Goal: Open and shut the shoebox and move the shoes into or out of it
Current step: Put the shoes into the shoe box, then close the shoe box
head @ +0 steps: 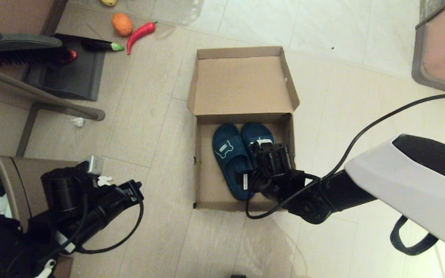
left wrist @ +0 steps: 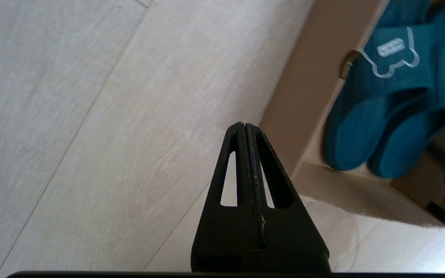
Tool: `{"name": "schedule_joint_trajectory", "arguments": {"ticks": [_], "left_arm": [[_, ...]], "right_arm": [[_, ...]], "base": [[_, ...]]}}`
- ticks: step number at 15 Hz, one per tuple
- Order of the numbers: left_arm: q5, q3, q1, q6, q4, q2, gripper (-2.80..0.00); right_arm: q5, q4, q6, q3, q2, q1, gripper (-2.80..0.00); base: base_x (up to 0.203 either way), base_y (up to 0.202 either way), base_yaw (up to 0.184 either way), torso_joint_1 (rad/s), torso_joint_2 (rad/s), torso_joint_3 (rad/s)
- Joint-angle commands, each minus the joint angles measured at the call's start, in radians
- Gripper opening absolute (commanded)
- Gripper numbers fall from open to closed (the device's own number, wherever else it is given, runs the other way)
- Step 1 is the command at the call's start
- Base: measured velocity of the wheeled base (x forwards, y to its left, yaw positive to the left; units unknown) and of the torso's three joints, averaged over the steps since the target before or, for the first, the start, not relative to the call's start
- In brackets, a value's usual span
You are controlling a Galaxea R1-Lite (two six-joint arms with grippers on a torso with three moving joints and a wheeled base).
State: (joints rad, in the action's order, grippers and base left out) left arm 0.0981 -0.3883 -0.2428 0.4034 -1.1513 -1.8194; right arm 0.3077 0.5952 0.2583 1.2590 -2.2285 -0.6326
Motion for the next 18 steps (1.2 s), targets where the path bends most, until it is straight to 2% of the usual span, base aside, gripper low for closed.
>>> {"name": "schedule_joint_trajectory", "arguments": {"ticks": [1,3,4,5,7,9,10,13,14,16,18], "left_arm": [[0.0,-0.012,-0.004,0.002,-0.007,0.005,-2.8],[-0.006,-0.037,-0.004,0.002,-0.003,0.002,-2.8],[-0.025,-0.065,-0.009,0.002,0.013,-0.002,-2.8],[-0.034,-0.106,-0.019,0.002,0.036,-0.006,-2.8],[-0.04,-0.198,-0.036,0.002,0.098,-0.009,-2.8],[-0.045,-0.302,-0.031,0.003,0.216,-0.005,-2.8],[-0.054,-0.349,-0.016,0.006,0.276,-0.003,-2.8],[-0.128,-0.52,0.017,0.026,0.378,-0.032,-2.8],[-0.159,-0.589,0.02,0.049,0.4,-0.057,-2.8],[-0.221,-0.731,0.018,0.15,0.447,-0.114,-2.8],[-0.247,-0.847,0.012,0.236,0.525,-0.178,-2.8]], "right_arm": [[0.001,0.007,0.013,-0.011,0.042,0.007,0.0],[-0.018,-0.062,0.014,-0.04,0.149,0.03,0.0],[-0.063,-0.163,0.019,-0.051,0.241,0.041,0.0],[-0.112,-0.255,0.035,-0.057,0.327,0.052,-2.8],[-0.171,-0.371,0.067,-0.071,0.457,0.092,-2.8],[-0.212,-0.474,0.082,-0.076,0.557,0.185,-2.8],[-0.259,-0.529,0.086,-0.075,0.593,0.243,-2.8],[-0.494,-0.664,0.097,-0.038,0.624,0.458,-2.8],[-0.525,-0.688,0.123,0.002,0.588,0.505,-2.8],[-0.548,-0.727,0.281,0.161,0.457,0.537,-2.8],[-0.562,-0.788,0.465,0.327,0.308,0.552,-2.8]], "base": [[0.0,0.0,0.0,0.0,0.0,0.0],[0.0,0.0,0.0,0.0,0.0,0.0],[0.0,0.0,0.0,0.0,0.0,0.0],[0.0,0.0,0.0,0.0,0.0,0.0],[0.0,0.0,0.0,0.0,0.0,0.0],[0.0,0.0,0.0,0.0,0.0,0.0],[0.0,0.0,0.0,0.0,0.0,0.0],[0.0,0.0,0.0,0.0,0.0,0.0],[0.0,0.0,0.0,0.0,0.0,0.0],[0.0,0.0,0.0,0.0,0.0,0.0],[0.0,0.0,0.0,0.0,0.0,0.0]]}}
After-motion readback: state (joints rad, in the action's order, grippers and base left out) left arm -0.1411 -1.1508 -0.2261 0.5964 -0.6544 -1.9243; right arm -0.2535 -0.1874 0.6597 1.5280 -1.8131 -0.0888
